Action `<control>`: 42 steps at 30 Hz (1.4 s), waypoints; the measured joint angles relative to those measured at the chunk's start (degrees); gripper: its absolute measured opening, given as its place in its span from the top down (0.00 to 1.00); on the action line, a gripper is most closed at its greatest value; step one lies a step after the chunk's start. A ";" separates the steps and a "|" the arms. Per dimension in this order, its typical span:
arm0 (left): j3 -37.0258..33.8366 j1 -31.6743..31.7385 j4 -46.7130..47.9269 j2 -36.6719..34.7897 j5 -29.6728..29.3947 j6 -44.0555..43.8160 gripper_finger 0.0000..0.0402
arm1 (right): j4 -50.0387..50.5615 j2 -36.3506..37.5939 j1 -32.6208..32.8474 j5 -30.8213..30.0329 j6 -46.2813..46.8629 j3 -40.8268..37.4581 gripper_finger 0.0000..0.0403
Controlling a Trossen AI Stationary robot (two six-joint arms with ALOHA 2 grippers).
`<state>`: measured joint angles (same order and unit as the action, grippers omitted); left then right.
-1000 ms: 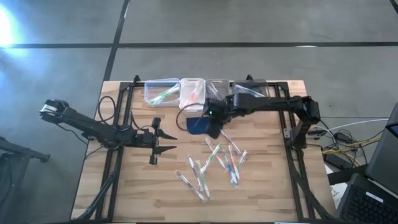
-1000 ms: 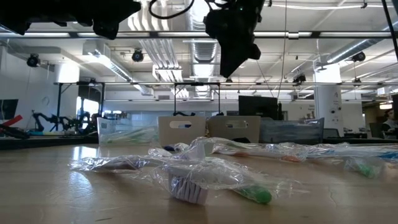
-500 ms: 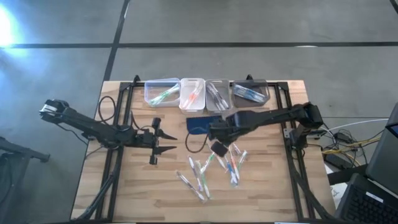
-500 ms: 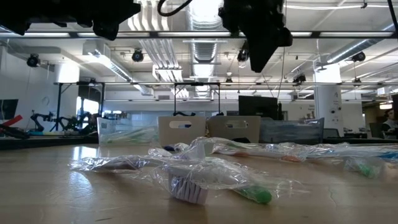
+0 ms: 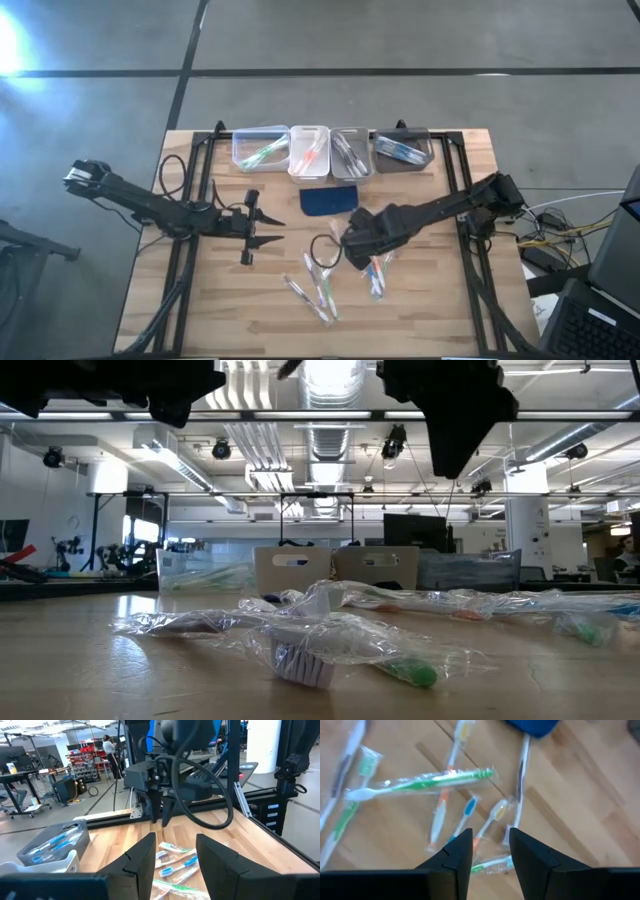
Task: Pick & Place Toothbrushes
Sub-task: Put the orange toothbrush into the white bin
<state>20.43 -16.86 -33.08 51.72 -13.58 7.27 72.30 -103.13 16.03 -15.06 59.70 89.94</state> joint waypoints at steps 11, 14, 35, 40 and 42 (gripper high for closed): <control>-0.04 0.00 0.74 0.00 0.00 0.00 0.63 | -1.10 -0.02 4.39 1.24 13.27 -7.79 0.57; -0.06 0.00 0.75 0.00 0.00 0.00 0.63 | -3.04 -0.02 5.05 1.99 15.33 -9.78 0.54; -0.07 0.00 0.78 0.00 0.00 0.00 0.63 | -20.46 -0.09 5.49 5.23 18.58 -22.24 0.56; -0.07 0.00 0.77 0.00 0.00 0.00 0.63 | -25.07 -0.09 5.49 6.15 18.53 -24.63 0.55; -0.07 0.00 0.78 0.00 0.00 0.00 0.63 | -26.63 -0.09 5.49 6.14 18.60 -25.54 0.53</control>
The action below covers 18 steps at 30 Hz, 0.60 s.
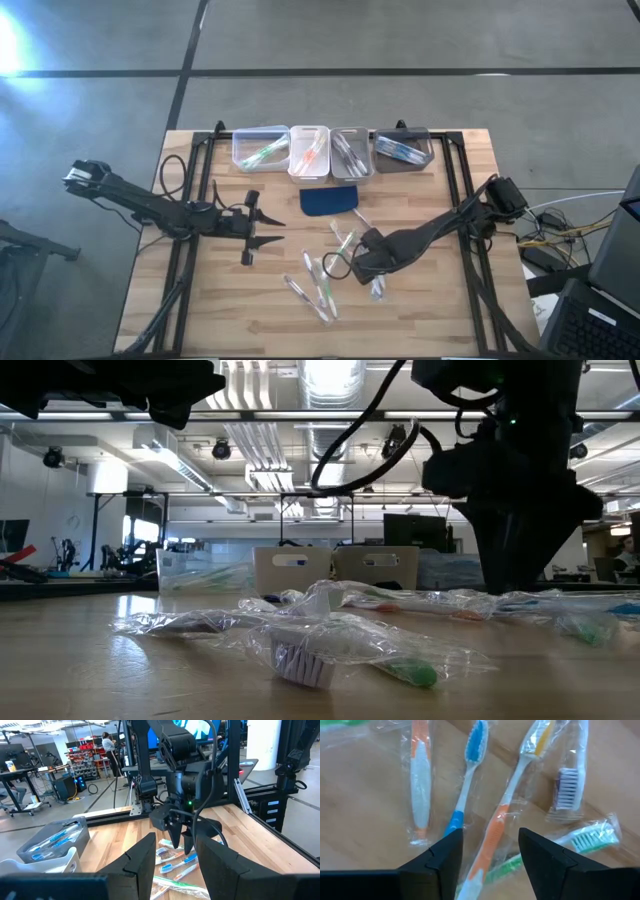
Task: Pick & Place Toothbrushes
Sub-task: Put the orange toothbrush into the white bin
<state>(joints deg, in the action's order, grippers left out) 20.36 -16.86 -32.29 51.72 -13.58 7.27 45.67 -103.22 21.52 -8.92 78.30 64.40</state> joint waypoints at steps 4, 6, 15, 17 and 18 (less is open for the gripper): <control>-0.02 0.00 0.00 0.00 0.00 0.00 0.63 | -2.98 0.00 0.00 0.02 0.18 -2.14 0.51; -0.02 0.00 0.00 0.00 0.00 0.00 0.63 | -4.12 0.00 0.00 0.19 0.18 -3.24 0.50; -0.02 0.00 0.00 0.00 0.00 0.00 0.63 | -5.01 0.22 0.00 -0.04 1.10 -5.82 0.56; -0.02 0.00 0.00 0.00 0.00 0.00 0.63 | -4.98 0.24 0.00 -0.10 1.12 -5.96 0.59; -0.02 0.00 0.00 0.00 -0.01 0.00 0.63 | -4.96 0.24 0.00 -0.12 1.14 -5.96 0.61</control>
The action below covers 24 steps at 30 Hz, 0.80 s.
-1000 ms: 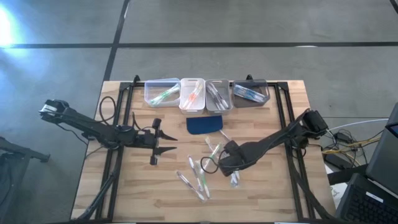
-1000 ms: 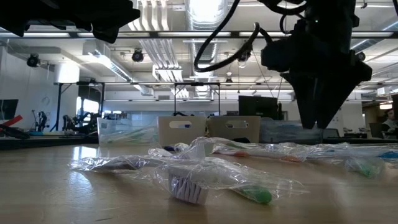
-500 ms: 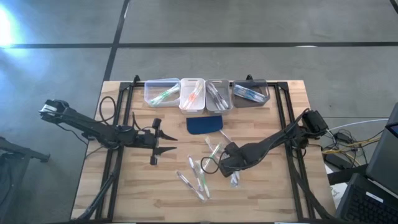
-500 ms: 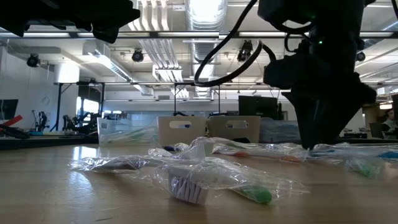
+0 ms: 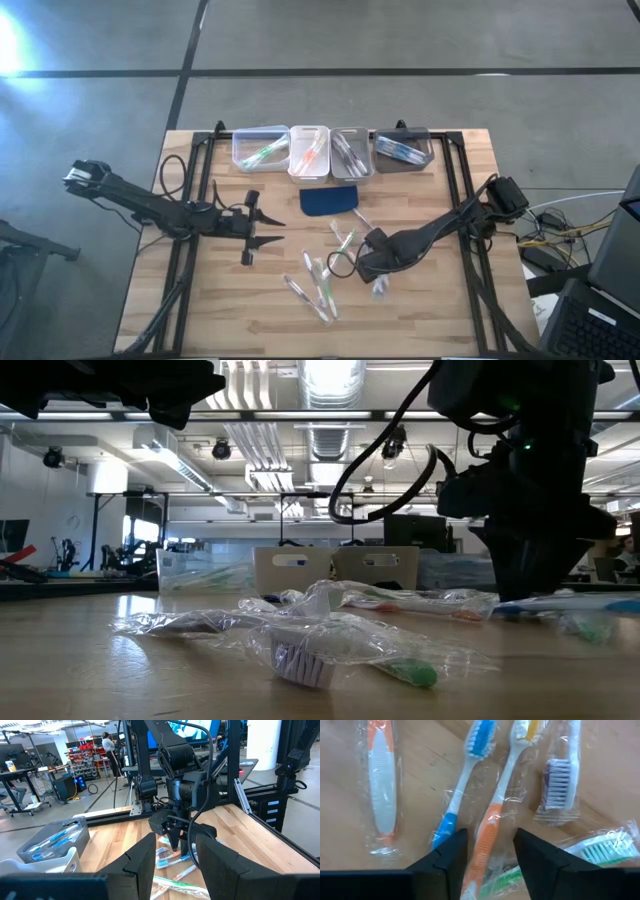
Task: Pick & Place Toothbrushes
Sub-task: Put the orange toothbrush into the white bin
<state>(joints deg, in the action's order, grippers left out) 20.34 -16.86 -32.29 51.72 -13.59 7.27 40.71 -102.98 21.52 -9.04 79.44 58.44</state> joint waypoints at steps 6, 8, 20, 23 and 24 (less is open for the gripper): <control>0.00 0.00 0.00 0.00 0.01 0.00 0.63 | 0.51 -0.15 -0.02 0.04 -0.27 0.92 0.75; 0.00 0.00 0.00 0.00 0.01 0.00 0.63 | 0.25 -0.16 -0.02 0.09 -0.33 1.19 0.79; 0.00 0.00 0.00 0.00 0.01 0.00 0.63 | 1.01 0.10 -0.02 0.46 -3.55 3.56 0.94; 0.00 0.00 0.00 0.00 0.00 0.01 0.63 | 1.52 0.52 -0.02 0.46 -4.70 4.54 0.93; 0.00 0.00 0.00 0.00 0.00 0.01 0.63 | 1.87 0.61 -0.02 0.46 -4.92 5.00 0.94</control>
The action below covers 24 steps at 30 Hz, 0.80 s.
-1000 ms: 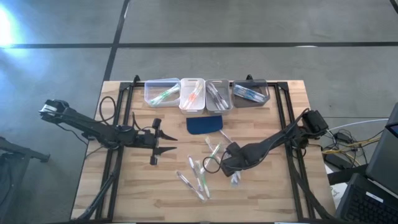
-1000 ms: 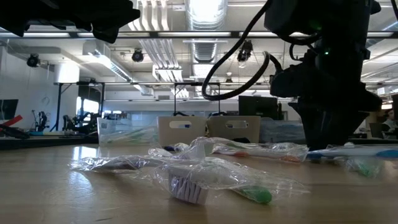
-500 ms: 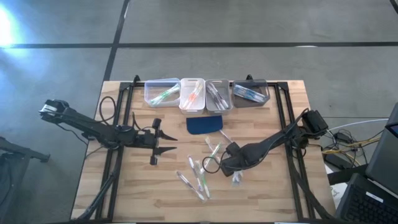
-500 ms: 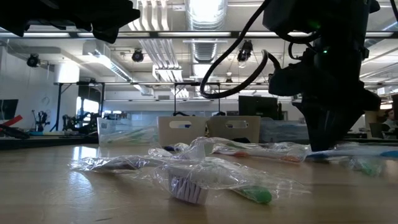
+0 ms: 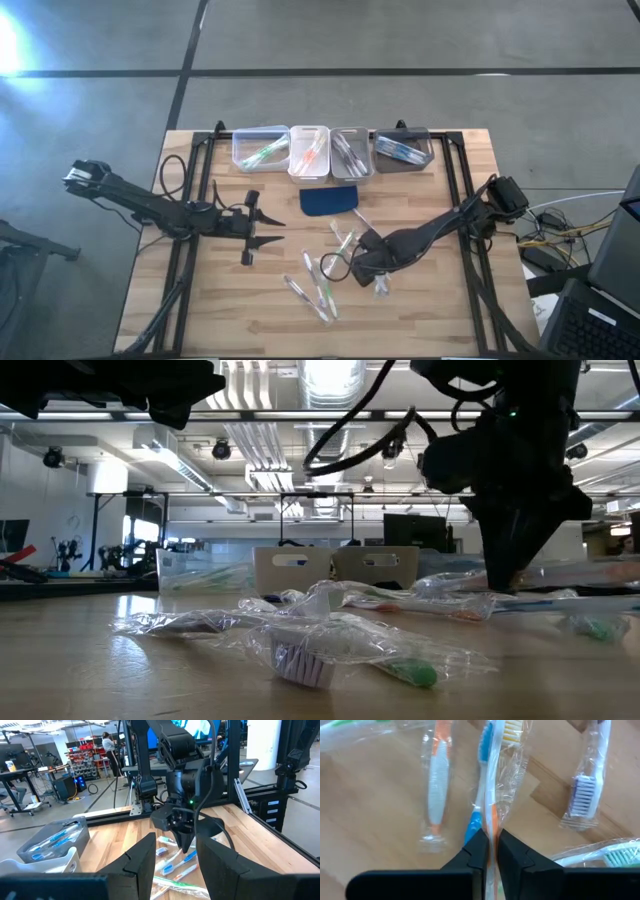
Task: Pick & Place Toothbrushes
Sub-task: Put the orange toothbrush into the white bin
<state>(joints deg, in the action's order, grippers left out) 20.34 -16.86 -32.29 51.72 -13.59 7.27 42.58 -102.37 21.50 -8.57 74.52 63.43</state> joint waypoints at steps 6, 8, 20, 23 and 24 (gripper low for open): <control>0.00 0.00 0.02 0.00 0.01 -0.01 0.63 | 5.21 0.00 0.00 -0.40 -1.07 3.27 0.96; 0.00 0.00 0.02 0.00 0.01 -0.01 0.63 | 7.25 0.00 0.00 -0.59 -1.30 4.44 0.95; 0.00 0.00 0.03 0.00 0.01 -0.01 0.63 | 19.06 0.20 0.99 -7.44 -4.48 12.24 0.95; 0.00 0.00 0.04 0.00 0.00 0.01 0.63 | 22.34 0.71 1.68 -9.95 -4.48 14.73 0.95; 0.00 0.00 0.03 0.01 -0.01 0.01 0.63 | 23.16 0.93 1.98 -10.82 -4.48 15.44 0.95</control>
<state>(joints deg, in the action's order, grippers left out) 20.34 -16.86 -32.27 51.73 -13.60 7.28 65.74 -101.44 23.48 -19.39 70.04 78.87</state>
